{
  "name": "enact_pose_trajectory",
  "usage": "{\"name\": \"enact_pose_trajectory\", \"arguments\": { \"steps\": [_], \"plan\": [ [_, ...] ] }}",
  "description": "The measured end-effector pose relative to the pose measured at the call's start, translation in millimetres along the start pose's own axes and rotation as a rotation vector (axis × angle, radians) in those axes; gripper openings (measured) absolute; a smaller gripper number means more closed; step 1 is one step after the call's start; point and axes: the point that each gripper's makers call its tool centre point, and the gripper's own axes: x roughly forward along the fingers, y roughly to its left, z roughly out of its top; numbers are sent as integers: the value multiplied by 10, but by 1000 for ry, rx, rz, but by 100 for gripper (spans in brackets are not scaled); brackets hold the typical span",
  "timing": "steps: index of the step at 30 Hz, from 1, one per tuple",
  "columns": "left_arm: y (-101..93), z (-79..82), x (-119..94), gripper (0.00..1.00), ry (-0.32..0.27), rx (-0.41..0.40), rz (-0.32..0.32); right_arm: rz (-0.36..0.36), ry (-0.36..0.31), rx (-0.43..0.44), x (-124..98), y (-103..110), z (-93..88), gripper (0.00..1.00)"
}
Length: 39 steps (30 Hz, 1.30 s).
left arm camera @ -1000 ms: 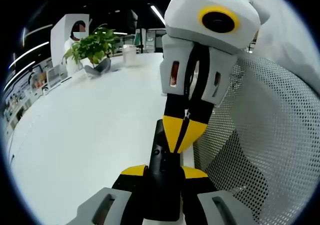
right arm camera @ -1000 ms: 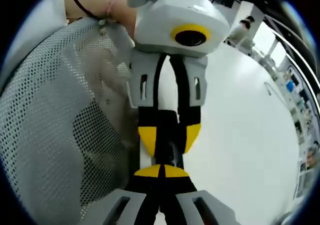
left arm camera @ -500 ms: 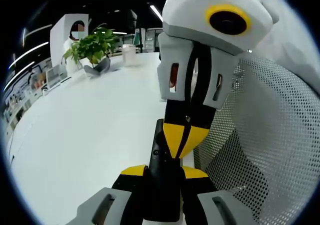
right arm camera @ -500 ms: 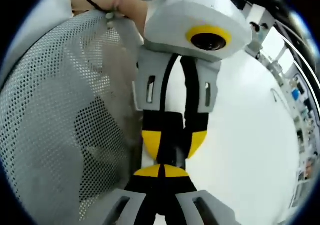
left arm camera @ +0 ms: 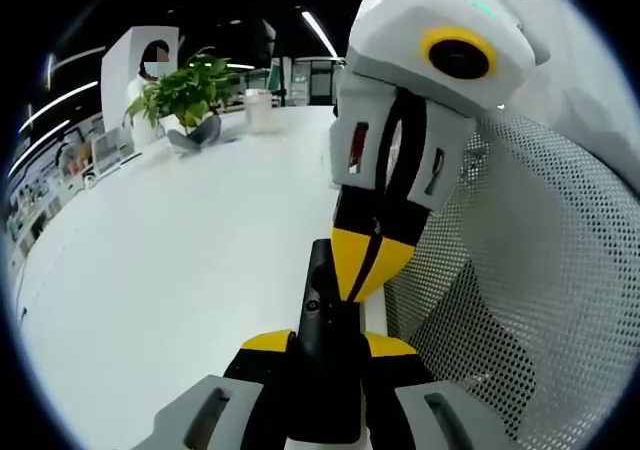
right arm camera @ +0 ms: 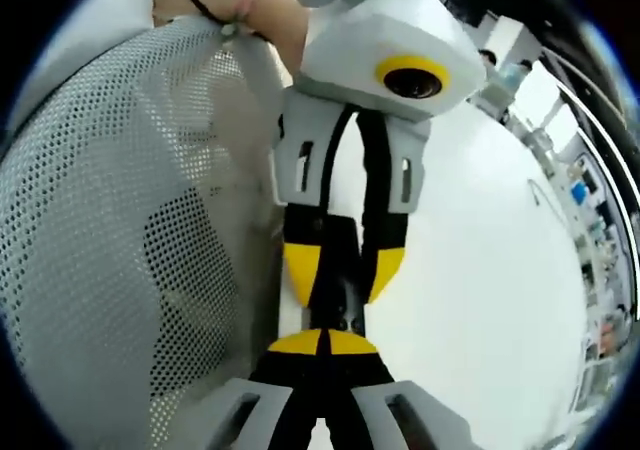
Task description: Press the specified remote control buttons in sequence, fully releasing each button before pressing the next.
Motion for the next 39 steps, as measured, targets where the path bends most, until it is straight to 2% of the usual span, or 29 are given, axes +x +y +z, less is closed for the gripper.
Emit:
{"name": "enact_pose_trajectory", "arguments": {
  "steps": [3, 4, 6, 13, 17, 26, 30, 33, 35, 36, 38, 39],
  "plan": [
    [0, 0, -2, 25, 0, 0, -1, 33, -37, 4, 28, 77, 60, 0],
    [-1, -1, -3, 25, 0, 0, -1, 24, -41, -26, 45, 85, 86, 0],
    [-2, -2, -6, 25, 0, 3, 0, 7, 0, -101, 41, 71, 64, 0],
    [0, -2, -7, 25, 0, -2, 0, -39, 27, -234, 56, 74, 60, 0],
    [1, -7, -6, 25, 1, 0, 1, -50, 42, -246, 65, 66, 61, 0],
    [3, -5, -8, 25, -5, -12, 0, -73, 21, -285, 65, 35, 99, 0],
    [3, -4, -9, 25, -5, -7, 1, -79, 32, -296, 68, 50, 82, 0],
    [1, -5, -10, 25, -5, -7, 1, -90, 43, -373, 85, 57, 82, 0],
    [3, -8, -8, 25, -1, 0, 1, -84, 36, -370, 81, 49, 75, 0],
    [2, -6, -9, 25, 1, 0, 2, -73, 30, -423, 83, 51, 82, 0],
    [2, -6, -8, 25, 1, -2, 1, -63, 28, -376, 78, 41, 84, 0],
    [3, -6, -7, 25, 0, -2, 0, -56, 18, -320, 77, 45, 83, 0]
  ]
}}
